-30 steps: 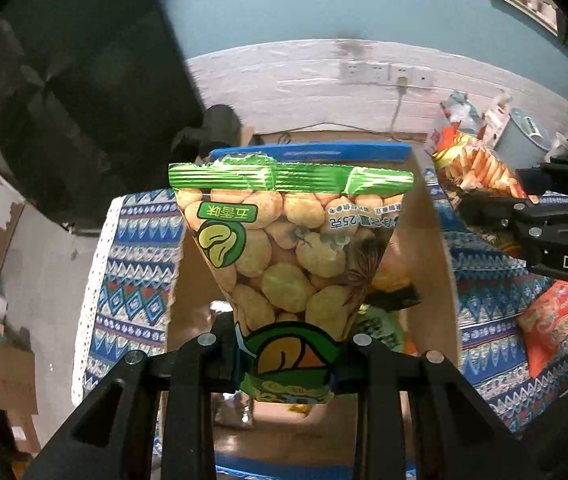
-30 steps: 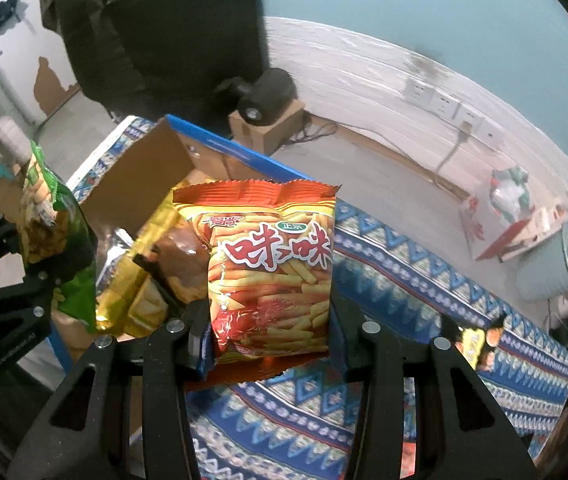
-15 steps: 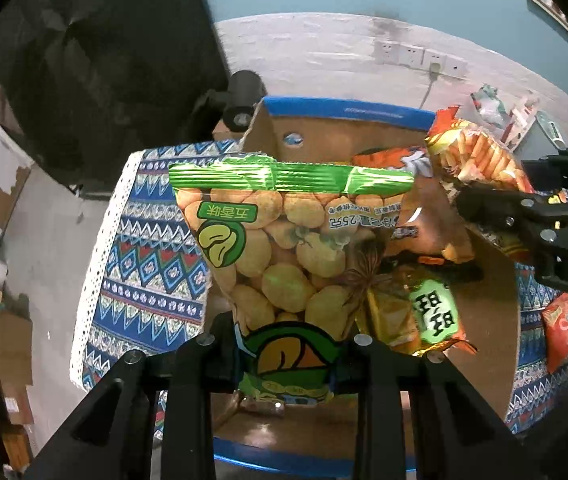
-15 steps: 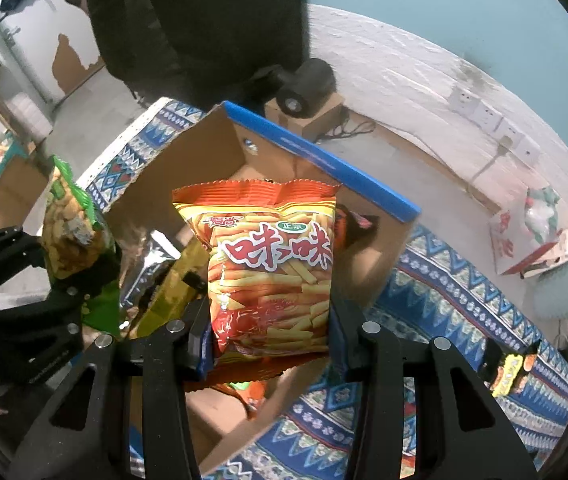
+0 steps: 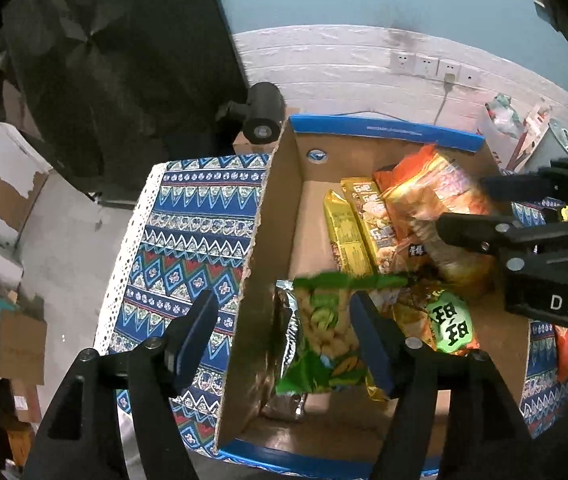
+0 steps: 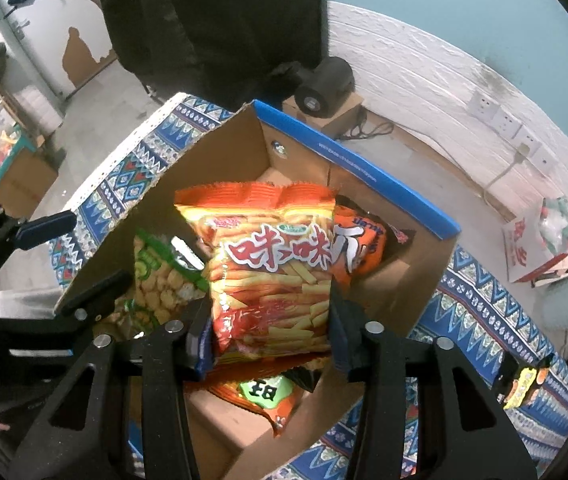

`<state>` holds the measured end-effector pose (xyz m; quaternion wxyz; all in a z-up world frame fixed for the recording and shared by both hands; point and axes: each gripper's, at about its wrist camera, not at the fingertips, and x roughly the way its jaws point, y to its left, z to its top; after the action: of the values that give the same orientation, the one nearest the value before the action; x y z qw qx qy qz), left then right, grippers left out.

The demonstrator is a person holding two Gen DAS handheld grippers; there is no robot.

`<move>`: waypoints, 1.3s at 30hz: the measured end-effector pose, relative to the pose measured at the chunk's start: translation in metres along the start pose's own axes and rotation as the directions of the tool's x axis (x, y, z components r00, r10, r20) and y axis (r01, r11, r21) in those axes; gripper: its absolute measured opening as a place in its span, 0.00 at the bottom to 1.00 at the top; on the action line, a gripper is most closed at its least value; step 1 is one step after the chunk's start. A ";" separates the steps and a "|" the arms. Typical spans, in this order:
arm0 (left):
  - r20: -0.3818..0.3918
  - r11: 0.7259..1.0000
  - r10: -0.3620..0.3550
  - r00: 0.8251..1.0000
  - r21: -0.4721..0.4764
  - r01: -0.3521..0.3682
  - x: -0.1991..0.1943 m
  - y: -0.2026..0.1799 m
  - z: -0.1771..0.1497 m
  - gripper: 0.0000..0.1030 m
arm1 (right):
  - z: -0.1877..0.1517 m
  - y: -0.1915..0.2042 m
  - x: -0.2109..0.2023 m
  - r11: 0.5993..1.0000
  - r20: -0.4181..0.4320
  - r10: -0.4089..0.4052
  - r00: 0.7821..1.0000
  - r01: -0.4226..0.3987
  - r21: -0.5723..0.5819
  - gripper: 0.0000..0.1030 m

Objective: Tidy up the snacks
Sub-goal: 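Release the green peanut bag and red-orange stick bag into the box with both grippers, then move both grippers back toward the red bag and dark snack pack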

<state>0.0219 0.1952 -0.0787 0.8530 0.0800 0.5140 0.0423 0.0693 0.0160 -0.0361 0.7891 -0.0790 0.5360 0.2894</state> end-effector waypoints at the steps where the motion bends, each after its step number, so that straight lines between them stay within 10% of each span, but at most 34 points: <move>1: 0.000 1.000 0.000 1.000 0.004 0.000 0.000 -0.001 0.000 0.68 | 0.000 0.000 -0.002 1.000 0.007 0.002 1.000 -0.002 0.002 0.57; 18: 0.008 0.996 -0.079 0.997 0.035 0.079 -0.014 -0.031 0.005 0.68 | -0.027 -0.036 -0.041 0.995 0.027 -0.064 0.998 0.061 0.082 0.72; 39: 0.026 0.952 -0.142 0.990 0.276 0.129 -0.039 -0.153 -0.001 0.68 | -0.142 -0.127 -0.089 0.957 -0.036 -0.171 0.985 0.174 0.231 0.73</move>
<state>0.0013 0.0390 -0.0726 0.8462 0.1625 0.4996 -0.0896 0.0018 -0.1833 -0.0389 0.8109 -0.0345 0.5635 0.1539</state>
